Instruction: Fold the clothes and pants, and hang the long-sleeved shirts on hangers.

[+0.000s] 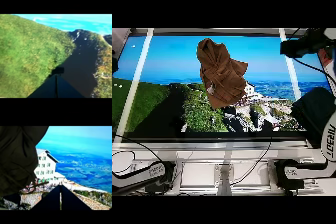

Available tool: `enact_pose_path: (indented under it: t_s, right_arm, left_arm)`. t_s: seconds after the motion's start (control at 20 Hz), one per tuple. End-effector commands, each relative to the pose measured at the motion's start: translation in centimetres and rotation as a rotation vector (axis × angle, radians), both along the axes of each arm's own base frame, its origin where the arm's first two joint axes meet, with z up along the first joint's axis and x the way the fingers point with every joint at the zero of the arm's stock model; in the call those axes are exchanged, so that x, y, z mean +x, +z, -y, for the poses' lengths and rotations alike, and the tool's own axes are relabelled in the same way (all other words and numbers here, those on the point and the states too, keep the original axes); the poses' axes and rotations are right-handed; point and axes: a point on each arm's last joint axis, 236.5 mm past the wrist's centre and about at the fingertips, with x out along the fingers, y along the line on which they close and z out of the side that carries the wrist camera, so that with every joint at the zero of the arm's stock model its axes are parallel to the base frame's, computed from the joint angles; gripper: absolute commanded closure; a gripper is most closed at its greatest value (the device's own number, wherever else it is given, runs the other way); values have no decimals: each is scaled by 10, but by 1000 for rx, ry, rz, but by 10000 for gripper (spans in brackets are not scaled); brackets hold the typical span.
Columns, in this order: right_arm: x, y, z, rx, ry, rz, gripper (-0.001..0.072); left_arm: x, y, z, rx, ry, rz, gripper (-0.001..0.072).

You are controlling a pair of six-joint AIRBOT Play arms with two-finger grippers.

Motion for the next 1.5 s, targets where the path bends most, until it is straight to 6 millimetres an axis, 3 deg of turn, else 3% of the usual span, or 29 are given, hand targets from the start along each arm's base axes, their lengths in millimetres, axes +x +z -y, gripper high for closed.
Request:
enact_pose_path:
  t_s: [0.0, 0.1, 0.15, 0.2, 0.3, 0.55, 0.7, 0.75, 0.95, 1.1, 1.45]
  right_arm:
    - [-14, -50, -39, 84, 173, -195, 682]
    - [-12, -70, -76, 210, 278, -236, 654]
    - [-13, -78, -97, 283, 333, -251, 582]
    - [-12, -86, -114, 322, 389, -253, 457]
    - [-13, -108, -145, 344, 469, -270, 260]
    - [-27, -195, -198, 280, 495, -406, 260]
    - [-45, -248, -198, 314, 361, -581, 268]
    - [-49, -258, -195, 322, 320, -614, 317]
    - [-54, -262, -219, 511, 207, -662, 318]
    - [-51, -276, -221, 564, 42, -694, 316]
    - [-21, -282, -231, 662, -201, -630, 316]
  left_arm:
    - [10, -2, 16, -76, -31, 22, 684]
    - [18, -7, 32, -149, -59, 27, 683]
    - [23, -10, 39, -189, -73, 29, 681]
    - [27, -15, 44, -221, -83, 25, 598]
    - [36, -28, 54, -291, -100, 5, 102]
    - [47, -50, 69, -400, -123, -36, 112]
    - [48, -50, 70, -401, -135, -31, 111]
    - [49, -49, 70, -397, -136, -26, 112]
    - [54, -45, 70, -391, -153, 6, 112]
    - [56, -39, 79, -422, -177, 26, 112]
    - [56, -39, 80, -429, -179, 28, 112]
